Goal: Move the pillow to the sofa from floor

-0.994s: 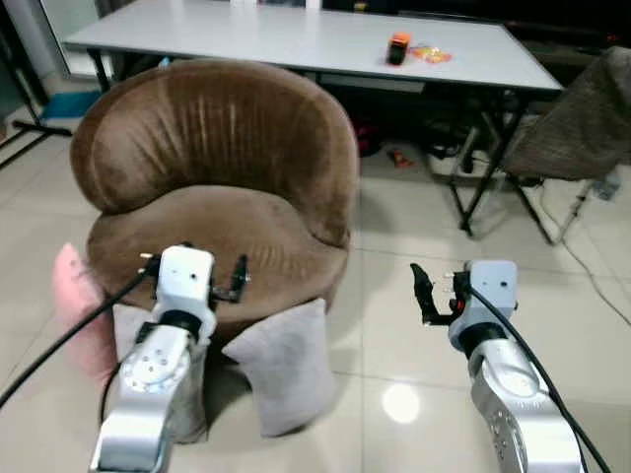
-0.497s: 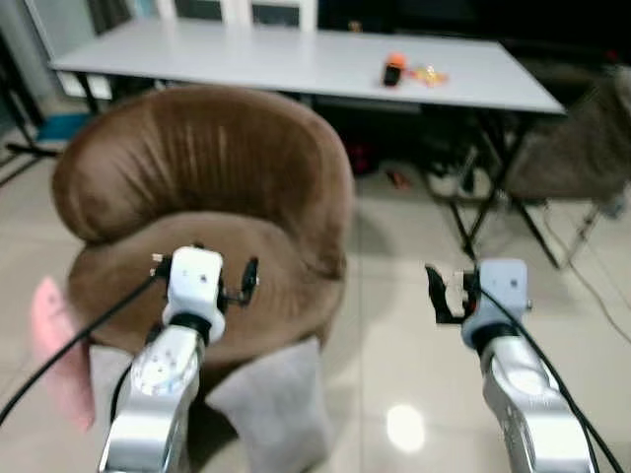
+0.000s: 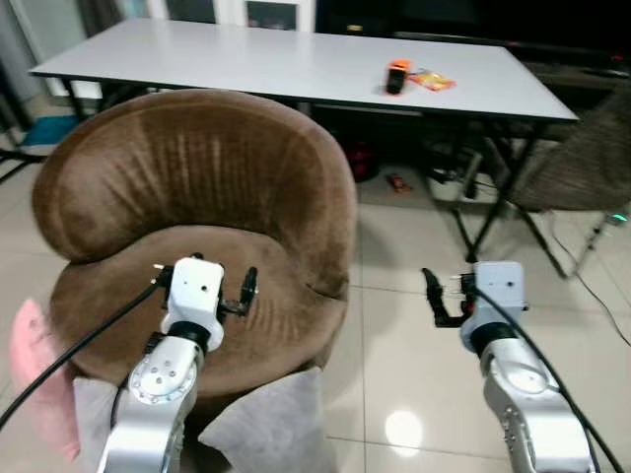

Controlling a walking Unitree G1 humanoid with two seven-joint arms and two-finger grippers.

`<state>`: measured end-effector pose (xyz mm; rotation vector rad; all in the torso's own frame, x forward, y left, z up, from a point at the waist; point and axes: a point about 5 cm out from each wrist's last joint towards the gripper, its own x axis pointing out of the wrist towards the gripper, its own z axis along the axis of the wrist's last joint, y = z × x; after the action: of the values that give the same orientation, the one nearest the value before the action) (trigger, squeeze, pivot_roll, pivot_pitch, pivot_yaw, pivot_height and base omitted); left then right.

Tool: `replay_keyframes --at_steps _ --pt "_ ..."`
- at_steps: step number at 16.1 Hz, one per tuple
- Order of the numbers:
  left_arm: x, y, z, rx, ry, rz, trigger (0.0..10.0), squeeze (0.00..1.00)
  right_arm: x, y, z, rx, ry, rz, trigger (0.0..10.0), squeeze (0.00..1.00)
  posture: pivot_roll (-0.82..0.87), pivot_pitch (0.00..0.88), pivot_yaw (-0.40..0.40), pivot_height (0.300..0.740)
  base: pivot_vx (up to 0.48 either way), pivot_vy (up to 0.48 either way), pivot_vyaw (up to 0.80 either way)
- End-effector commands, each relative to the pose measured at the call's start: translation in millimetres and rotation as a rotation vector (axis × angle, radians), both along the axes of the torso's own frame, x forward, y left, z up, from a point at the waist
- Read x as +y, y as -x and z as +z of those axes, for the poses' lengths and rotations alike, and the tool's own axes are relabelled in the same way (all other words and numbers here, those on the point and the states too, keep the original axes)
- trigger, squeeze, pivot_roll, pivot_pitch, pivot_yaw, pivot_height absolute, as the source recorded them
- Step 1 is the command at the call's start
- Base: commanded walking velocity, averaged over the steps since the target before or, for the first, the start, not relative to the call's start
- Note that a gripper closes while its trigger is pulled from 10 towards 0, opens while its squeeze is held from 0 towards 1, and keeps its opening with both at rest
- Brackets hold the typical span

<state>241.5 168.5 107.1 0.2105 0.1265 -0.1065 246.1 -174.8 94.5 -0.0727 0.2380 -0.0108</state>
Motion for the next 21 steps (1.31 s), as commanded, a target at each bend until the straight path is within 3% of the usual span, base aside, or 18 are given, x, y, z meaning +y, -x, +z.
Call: replay_keyframes --at_steps 1,4,10,12,17,21 --pt "3.9 0.2 3 -0.015 -0.021 0.008 10.0 0.00 2.3 -0.7 2 -0.011 0.005 0.015 10.0 1.00 -0.02 0.000 -0.035 0.740 0.000 0.000 0.00" --pt "1.7 0.0 4 -0.025 -0.023 0.001 10.0 0.00 5.2 0.1 3 -0.013 0.003 0.059 10.0 1.00 -0.02 0.000 -0.035 0.740 0.000 -0.094 0.00" --pt "3.3 0.7 6 -0.039 -0.046 0.006 10.0 0.00 15.8 -1.3 3 -0.011 -0.018 0.133 10.0 1.00 -0.01 0.000 -0.044 0.740 0.000 -0.449 0.80" --pt "4.8 1.6 3 -0.036 -0.055 0.003 10.0 0.00 17.5 -1.6 6 -0.032 -0.078 0.129 10.0 1.00 0.00 0.000 -0.047 0.740 0.000 0.000 0.00" --pt "8.1 1.7 1 -0.033 -0.046 0.017 10.0 0.00 20.1 0.6 4 -0.028 -0.103 0.127 10.0 1.00 0.00 0.000 -0.042 0.740 0.000 0.000 0.00" --pt "9.5 1.1 -4 -0.031 -0.053 0.009 10.0 0.00 19.7 1.1 3 -0.025 -0.174 0.092 10.0 1.00 0.00 0.000 -0.036 0.705 0.000 0.000 0.00"
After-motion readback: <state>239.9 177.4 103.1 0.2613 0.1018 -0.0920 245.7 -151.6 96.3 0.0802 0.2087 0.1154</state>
